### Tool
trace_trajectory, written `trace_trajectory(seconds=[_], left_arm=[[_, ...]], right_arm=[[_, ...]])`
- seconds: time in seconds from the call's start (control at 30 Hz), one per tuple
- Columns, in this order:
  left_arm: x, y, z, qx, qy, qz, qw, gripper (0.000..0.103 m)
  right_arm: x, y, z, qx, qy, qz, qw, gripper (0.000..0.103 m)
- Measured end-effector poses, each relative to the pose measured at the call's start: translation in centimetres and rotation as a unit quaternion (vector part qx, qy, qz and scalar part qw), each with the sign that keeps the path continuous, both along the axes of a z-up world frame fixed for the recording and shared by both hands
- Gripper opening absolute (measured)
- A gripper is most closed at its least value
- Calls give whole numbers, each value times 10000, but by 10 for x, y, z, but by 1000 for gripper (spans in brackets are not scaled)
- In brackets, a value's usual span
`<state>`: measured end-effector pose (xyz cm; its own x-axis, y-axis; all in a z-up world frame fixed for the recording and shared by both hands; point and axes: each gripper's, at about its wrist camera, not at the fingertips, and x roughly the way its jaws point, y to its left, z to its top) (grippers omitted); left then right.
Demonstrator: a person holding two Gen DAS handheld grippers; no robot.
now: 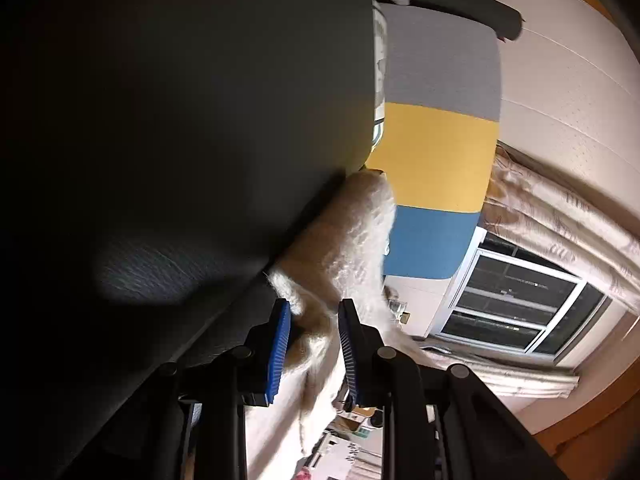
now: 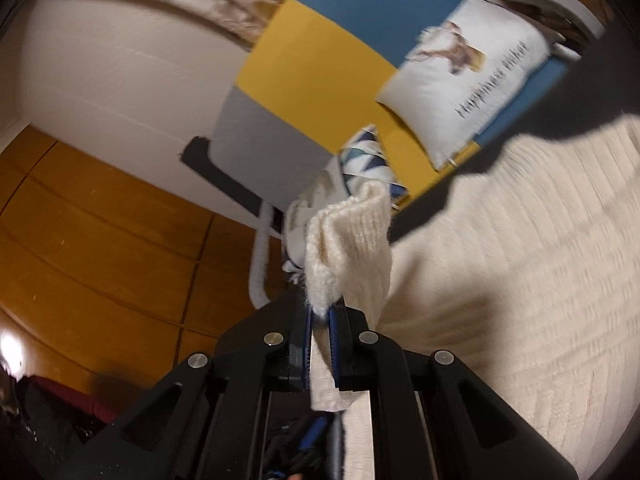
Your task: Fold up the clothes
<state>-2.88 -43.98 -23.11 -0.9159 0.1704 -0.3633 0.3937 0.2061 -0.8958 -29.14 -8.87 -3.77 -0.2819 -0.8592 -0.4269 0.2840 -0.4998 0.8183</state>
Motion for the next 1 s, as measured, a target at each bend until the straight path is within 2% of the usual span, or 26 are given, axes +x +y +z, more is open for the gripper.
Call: trace_trajectory(seconds=[0.23, 0.4, 0.47, 0.5, 0.6, 0.7, 0.8, 1.0], left_arm=[[-21, -11, 1, 98, -71, 321, 9994, 23], [-32, -13, -5, 215, -229, 259, 9992, 23], [-33, -14, 1, 98, -200, 288, 9993, 23], [-34, -14, 4, 7, -180, 297, 9994, 17], [-46, -14, 35, -740, 25, 139, 9972, 11], [-66, -7, 63, -1221, 233, -156, 9921, 9], [-84, 7, 83, -1713, 295, -573, 9831, 8], [-114, 36, 88, -2064, 155, -1134, 9718, 8]], right_arm=[[1, -5, 29, 7, 313, 293, 9991, 8], [-6, 3, 40, 34, 459, 336, 9984, 8], [-9, 8, 45, 81, 525, 322, 9981, 8], [-11, 11, 47, 106, 560, 314, 9979, 8], [-18, 29, 56, 184, 702, 177, 9972, 8], [-29, 56, 60, 254, 783, -51, 9966, 8], [-38, 84, 51, 345, 722, -298, 9964, 8], [-47, 140, 12, 466, 358, -746, 9955, 8]])
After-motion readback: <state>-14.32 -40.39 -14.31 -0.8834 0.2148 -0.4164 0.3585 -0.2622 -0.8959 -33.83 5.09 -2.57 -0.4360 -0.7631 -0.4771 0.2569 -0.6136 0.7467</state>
